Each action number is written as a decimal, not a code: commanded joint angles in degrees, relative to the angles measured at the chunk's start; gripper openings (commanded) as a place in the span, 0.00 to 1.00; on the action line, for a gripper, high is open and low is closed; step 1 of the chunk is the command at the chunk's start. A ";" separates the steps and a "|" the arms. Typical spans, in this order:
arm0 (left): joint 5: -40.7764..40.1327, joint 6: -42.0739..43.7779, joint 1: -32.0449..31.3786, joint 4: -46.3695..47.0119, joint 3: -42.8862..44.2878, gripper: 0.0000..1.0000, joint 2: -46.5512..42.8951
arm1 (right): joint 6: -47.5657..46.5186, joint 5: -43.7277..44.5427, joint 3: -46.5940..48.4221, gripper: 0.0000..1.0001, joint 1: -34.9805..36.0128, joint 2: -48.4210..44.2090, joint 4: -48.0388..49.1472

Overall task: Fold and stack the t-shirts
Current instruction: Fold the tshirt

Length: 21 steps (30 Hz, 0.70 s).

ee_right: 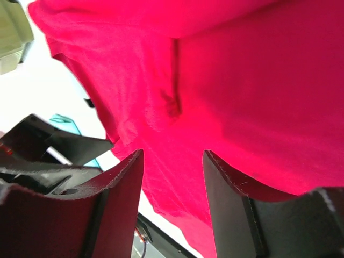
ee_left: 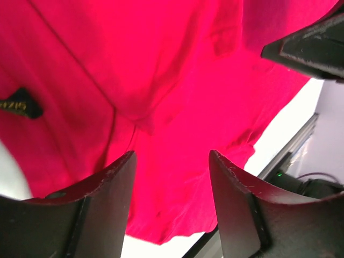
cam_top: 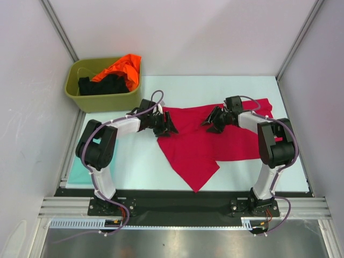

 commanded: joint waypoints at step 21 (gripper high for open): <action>1.56 -4.34 -0.18 1.76 3.92 0.47 6.81 | 2.31 -2.21 3.33 0.54 2.14 6.61 5.07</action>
